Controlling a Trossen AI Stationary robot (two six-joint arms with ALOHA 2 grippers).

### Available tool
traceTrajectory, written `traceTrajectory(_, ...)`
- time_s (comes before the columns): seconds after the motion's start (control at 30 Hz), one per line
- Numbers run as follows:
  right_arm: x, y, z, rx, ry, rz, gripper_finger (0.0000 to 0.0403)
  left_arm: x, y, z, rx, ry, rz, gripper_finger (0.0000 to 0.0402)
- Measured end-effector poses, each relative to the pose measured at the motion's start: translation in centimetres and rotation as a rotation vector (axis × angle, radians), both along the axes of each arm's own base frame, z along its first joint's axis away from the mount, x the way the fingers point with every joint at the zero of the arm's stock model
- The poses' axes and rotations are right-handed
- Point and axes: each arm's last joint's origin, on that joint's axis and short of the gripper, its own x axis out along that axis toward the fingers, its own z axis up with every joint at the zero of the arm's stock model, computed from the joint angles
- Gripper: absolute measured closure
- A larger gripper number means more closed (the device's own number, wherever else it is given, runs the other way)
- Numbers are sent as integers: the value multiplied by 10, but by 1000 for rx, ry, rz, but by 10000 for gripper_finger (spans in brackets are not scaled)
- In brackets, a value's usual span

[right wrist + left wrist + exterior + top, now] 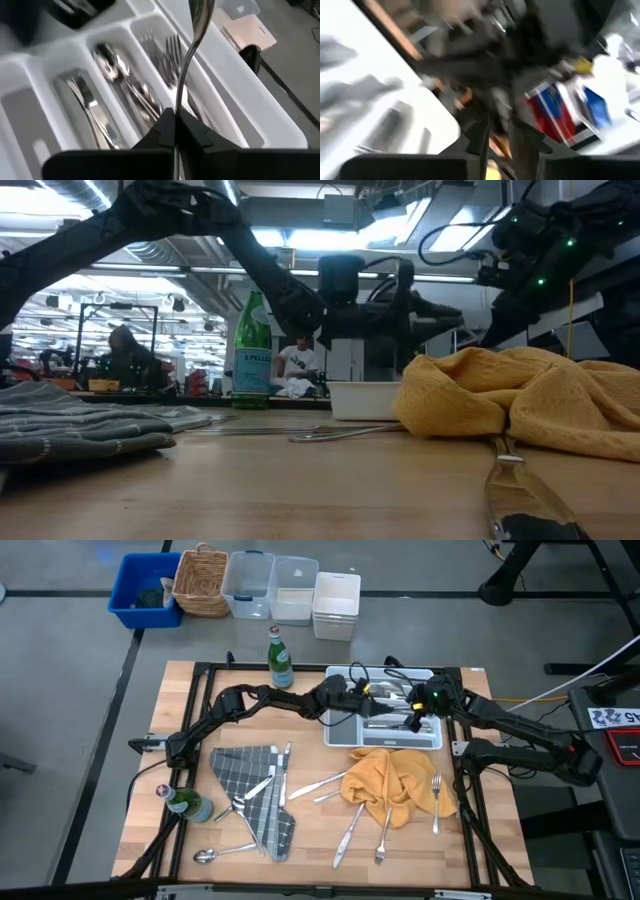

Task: Sort silverware
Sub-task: Put the silver spoon into the cutlery tray

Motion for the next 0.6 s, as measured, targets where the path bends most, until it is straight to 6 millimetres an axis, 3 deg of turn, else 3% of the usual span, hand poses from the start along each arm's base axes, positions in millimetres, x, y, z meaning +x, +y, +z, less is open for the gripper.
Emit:
traceTrajectory(0.2, -10, -9, -2, 11, 43, 0, 394, -1, -5, 12, 70, -59, -97, 342)
traceTrajectory(0.4, -15, -18, -8, 88, 27, 28, 394, -6, -7, 41, 201, -136, -108, 341)
traceTrajectory(0.6, -9, -27, -27, 201, 71, 176, 394, -13, -10, 75, 317, -118, -147, 341)
